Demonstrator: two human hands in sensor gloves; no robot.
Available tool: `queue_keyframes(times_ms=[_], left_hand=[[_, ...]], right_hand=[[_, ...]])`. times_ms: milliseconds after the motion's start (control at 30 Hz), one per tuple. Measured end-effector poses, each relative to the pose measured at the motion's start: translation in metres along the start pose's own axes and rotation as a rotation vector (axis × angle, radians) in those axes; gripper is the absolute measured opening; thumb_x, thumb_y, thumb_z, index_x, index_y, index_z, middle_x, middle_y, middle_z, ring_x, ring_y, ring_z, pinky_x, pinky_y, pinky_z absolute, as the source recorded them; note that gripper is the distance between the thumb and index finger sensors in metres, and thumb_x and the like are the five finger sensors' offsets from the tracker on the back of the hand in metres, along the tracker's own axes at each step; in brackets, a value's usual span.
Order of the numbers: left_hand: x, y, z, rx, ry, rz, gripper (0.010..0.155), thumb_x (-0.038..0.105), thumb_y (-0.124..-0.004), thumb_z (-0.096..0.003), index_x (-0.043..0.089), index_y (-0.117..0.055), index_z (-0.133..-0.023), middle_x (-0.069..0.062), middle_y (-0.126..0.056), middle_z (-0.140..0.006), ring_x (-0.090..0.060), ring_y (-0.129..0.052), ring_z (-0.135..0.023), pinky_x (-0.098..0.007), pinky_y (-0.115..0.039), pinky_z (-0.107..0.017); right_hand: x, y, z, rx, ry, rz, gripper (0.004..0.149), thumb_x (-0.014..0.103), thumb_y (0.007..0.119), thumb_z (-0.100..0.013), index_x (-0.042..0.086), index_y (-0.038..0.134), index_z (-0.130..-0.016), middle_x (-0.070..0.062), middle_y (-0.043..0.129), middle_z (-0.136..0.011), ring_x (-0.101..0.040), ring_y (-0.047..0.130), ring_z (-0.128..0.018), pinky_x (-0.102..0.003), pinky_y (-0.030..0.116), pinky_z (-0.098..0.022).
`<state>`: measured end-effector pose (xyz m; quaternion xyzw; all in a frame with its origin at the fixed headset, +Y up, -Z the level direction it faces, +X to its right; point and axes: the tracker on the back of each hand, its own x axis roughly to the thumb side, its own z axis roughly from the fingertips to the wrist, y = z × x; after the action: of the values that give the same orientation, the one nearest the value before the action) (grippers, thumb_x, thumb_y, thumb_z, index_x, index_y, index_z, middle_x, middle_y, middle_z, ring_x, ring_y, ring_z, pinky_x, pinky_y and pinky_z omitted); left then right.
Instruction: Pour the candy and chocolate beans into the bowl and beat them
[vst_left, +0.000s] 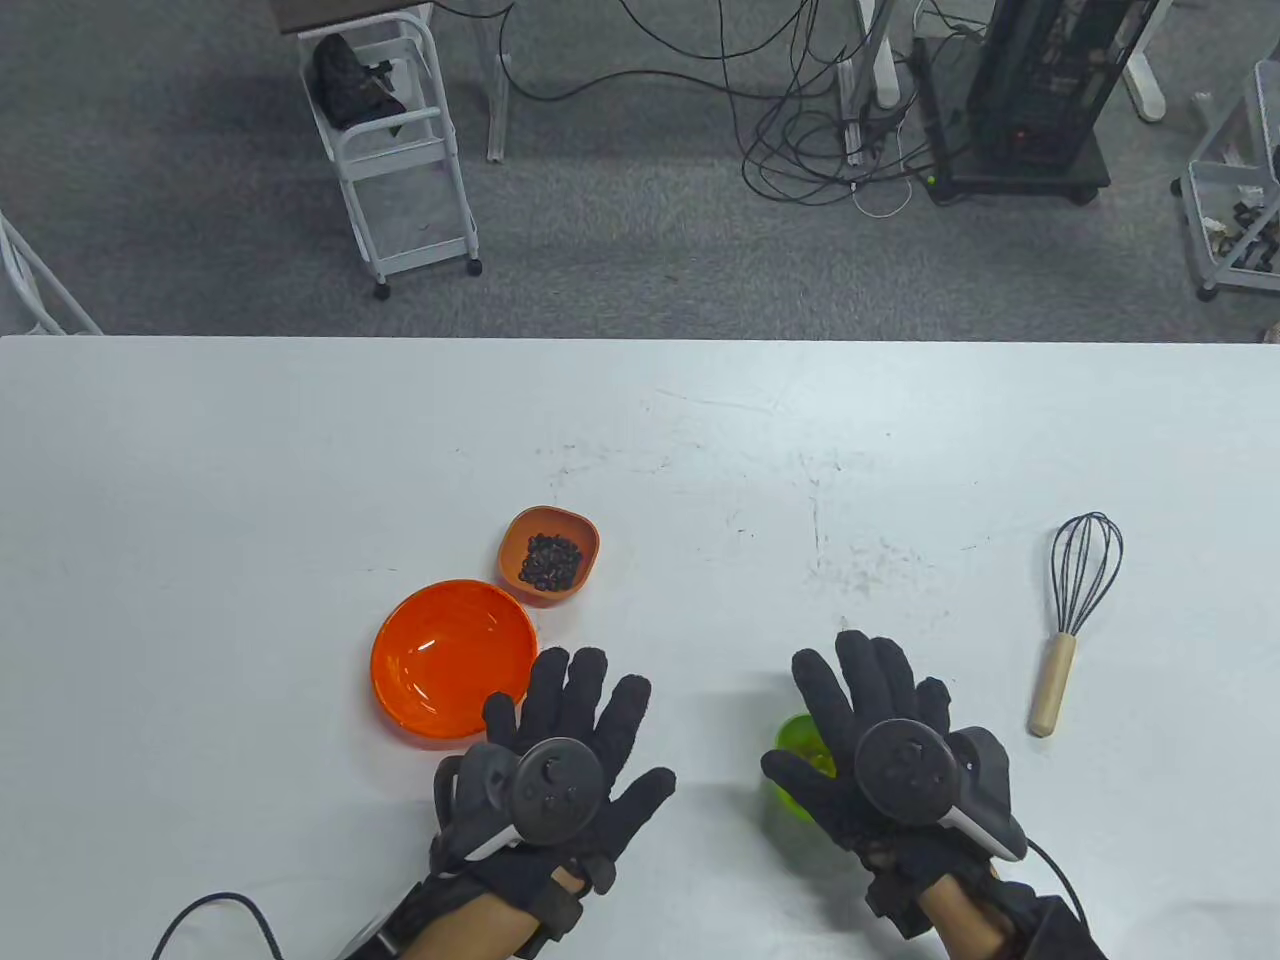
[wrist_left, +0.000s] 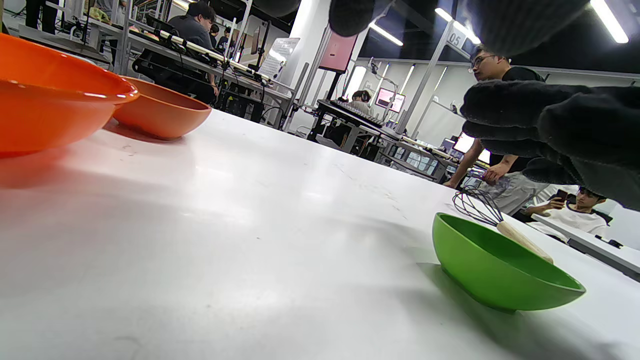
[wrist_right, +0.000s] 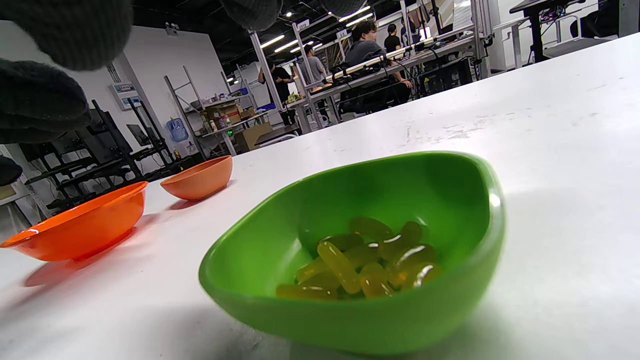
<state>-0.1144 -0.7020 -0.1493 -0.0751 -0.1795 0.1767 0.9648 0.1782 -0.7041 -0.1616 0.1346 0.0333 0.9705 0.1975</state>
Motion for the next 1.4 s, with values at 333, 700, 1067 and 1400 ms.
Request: queue_keyframes(times_ms=[333,700,1067,1400], left_hand=[[0.001,0.001,0.001,-0.004,-0.009,-0.002,0.084,0.074,-0.063,-0.0505,0.033,-0.035,-0.118,-0.014,-0.023,-0.126,-0.046,-0.014,-0.111,-0.083,-0.027,-0.063],[0.004,0.003,0.000,0.008,0.012,-0.010,0.083,0.074,-0.063,-0.0508,0.034,-0.035,-0.118,-0.013,-0.022,-0.126,-0.046,-0.014,-0.111,-0.082,-0.026,-0.064],[-0.087,0.064,0.006,0.075,0.302,-0.012,0.084,0.073,-0.065,-0.0509,0.032,-0.035,-0.118,-0.010,-0.020,-0.126,-0.042,-0.010,-0.112,-0.078,-0.027,-0.068],[-0.212,0.058,0.009,0.042,0.695,0.281,0.084,0.067,-0.074,-0.0503,0.029,-0.037,-0.116,-0.029,-0.047,-0.114,-0.047,-0.083,-0.079,-0.050,-0.087,-0.038]], right_hand=[[-0.002,-0.001,0.000,0.007,0.002,0.001,0.091,0.073,0.066,-0.045,0.025,0.033,-0.116,-0.023,0.022,-0.119,-0.055,0.023,-0.105,-0.084,0.030,-0.061],[-0.004,-0.007,0.003,-0.018,0.001,-0.018,0.091,0.072,0.066,-0.045,0.024,0.034,-0.116,-0.023,0.023,-0.118,-0.055,0.023,-0.104,-0.084,0.030,-0.060],[-0.004,-0.009,0.004,-0.033,-0.007,-0.035,0.091,0.072,0.066,-0.045,0.024,0.034,-0.116,-0.023,0.023,-0.118,-0.055,0.023,-0.105,-0.084,0.030,-0.061],[-0.006,-0.008,0.003,-0.016,0.000,-0.071,0.091,0.072,0.067,-0.045,0.024,0.034,-0.116,-0.024,0.023,-0.118,-0.056,0.025,-0.104,-0.083,0.032,-0.061]])
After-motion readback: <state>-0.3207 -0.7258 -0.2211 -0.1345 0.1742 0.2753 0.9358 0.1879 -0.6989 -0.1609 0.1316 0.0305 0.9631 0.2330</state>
